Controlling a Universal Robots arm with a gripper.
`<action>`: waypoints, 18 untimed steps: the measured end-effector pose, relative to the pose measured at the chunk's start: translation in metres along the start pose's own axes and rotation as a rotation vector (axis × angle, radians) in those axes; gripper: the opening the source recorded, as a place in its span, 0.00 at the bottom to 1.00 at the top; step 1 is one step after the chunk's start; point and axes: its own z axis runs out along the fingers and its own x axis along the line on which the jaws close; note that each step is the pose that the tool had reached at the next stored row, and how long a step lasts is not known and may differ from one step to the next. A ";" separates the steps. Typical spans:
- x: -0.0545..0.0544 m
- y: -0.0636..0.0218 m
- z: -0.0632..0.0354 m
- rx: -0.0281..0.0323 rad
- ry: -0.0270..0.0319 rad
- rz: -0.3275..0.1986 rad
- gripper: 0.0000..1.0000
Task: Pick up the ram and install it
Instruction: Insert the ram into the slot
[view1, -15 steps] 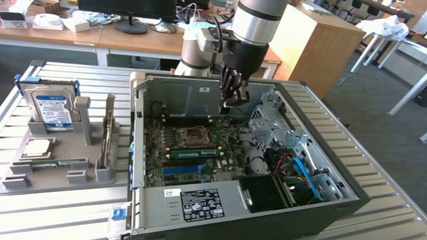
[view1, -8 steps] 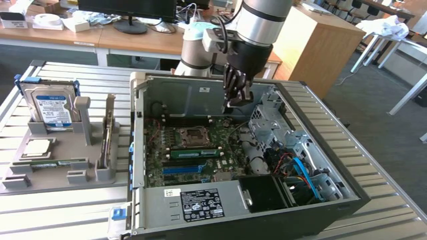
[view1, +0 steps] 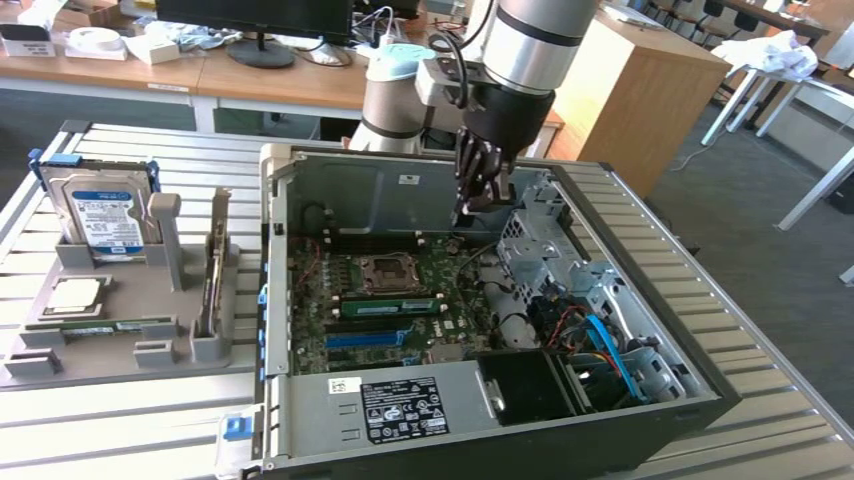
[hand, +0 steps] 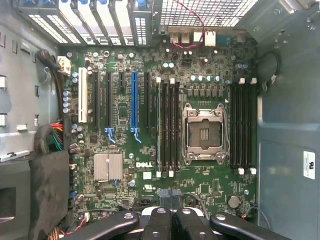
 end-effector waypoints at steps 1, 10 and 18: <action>0.000 0.0000 0.0000 0.0000 0.0000 0.000 0.10; 0.000 0.0000 0.0000 0.0001 0.0000 0.000 0.10; 0.000 0.0000 0.0031 -0.0084 0.0099 0.001 0.10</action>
